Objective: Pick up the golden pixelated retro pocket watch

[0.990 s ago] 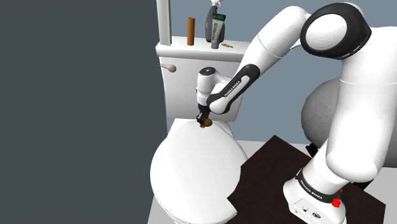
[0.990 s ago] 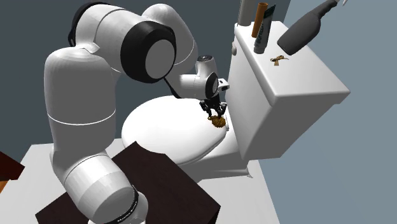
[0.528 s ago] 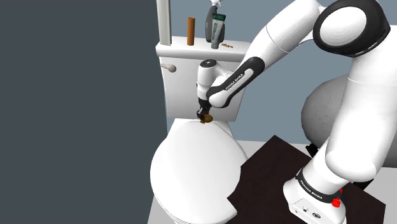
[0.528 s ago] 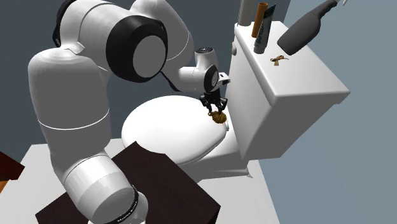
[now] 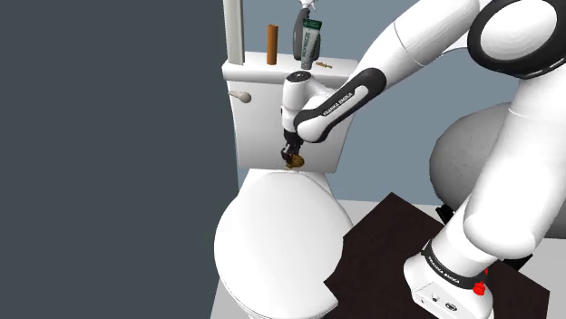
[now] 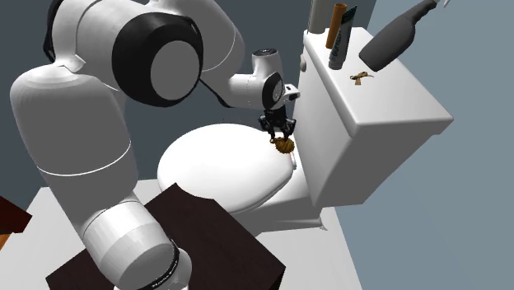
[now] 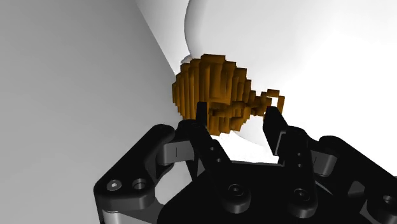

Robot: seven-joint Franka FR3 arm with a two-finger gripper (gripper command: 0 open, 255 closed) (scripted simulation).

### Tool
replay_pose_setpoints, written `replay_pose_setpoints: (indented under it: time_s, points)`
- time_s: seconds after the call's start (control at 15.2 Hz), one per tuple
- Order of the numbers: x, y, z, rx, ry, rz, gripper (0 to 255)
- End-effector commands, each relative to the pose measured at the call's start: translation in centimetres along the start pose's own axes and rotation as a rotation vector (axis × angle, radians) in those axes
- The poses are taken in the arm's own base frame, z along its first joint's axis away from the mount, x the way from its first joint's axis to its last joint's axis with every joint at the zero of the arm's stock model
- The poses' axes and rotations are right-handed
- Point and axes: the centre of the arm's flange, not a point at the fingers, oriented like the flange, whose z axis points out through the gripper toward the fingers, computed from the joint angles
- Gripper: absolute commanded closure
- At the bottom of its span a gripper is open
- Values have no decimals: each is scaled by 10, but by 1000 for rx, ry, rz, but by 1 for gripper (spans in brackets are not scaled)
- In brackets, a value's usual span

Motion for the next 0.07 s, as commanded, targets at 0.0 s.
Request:
replay_pose_setpoints:
  time_s: [0.0]
  points:
    - [0,1,-4,0,0,0,255]
